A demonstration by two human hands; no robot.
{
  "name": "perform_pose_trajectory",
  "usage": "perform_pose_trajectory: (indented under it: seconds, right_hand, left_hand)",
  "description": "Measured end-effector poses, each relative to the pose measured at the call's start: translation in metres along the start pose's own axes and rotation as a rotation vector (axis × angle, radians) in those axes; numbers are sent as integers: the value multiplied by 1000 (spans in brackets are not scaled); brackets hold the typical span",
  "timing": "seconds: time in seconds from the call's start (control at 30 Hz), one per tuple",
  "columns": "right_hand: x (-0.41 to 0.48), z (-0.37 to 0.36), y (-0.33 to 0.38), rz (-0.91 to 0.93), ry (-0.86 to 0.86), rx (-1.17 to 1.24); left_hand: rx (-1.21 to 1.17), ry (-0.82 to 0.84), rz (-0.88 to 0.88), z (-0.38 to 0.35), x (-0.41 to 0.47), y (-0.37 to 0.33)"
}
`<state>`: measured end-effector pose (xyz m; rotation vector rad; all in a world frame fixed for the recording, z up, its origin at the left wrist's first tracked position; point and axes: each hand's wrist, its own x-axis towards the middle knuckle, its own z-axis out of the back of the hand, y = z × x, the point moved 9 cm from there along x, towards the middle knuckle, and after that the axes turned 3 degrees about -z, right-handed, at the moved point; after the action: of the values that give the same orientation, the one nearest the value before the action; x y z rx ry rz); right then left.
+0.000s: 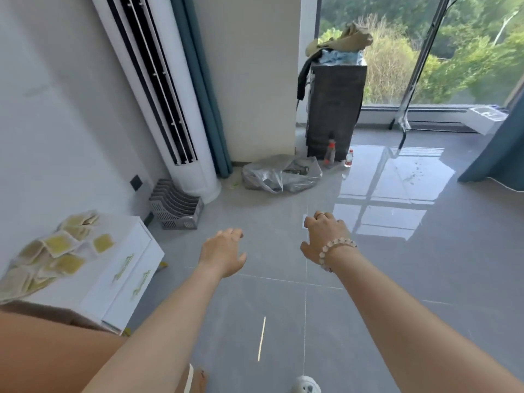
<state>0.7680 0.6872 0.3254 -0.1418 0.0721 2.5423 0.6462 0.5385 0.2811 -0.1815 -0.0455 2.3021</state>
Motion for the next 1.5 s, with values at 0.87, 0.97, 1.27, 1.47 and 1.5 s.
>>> perform_pose_trajectory:
  seconds: [0.87,0.97,1.27,1.47,1.5]
  right_hand:
    - [255,13,342,842,81,-98]
    - [291,14,385,861,97,-103]
    - [381,0,468,867,166,-125]
    - [439,-25,545,928,206,-132]
    - [450,-32,561,940,215,-143]
  left_hand:
    - [-97,-111,734,27,61,303]
    - [-102,-118,761,33,82,350]
    - [-109,-87,774,38,148,452]
    - [-151,-52,821,19,178,522]
    - [-158,-48,840,16,181,538]
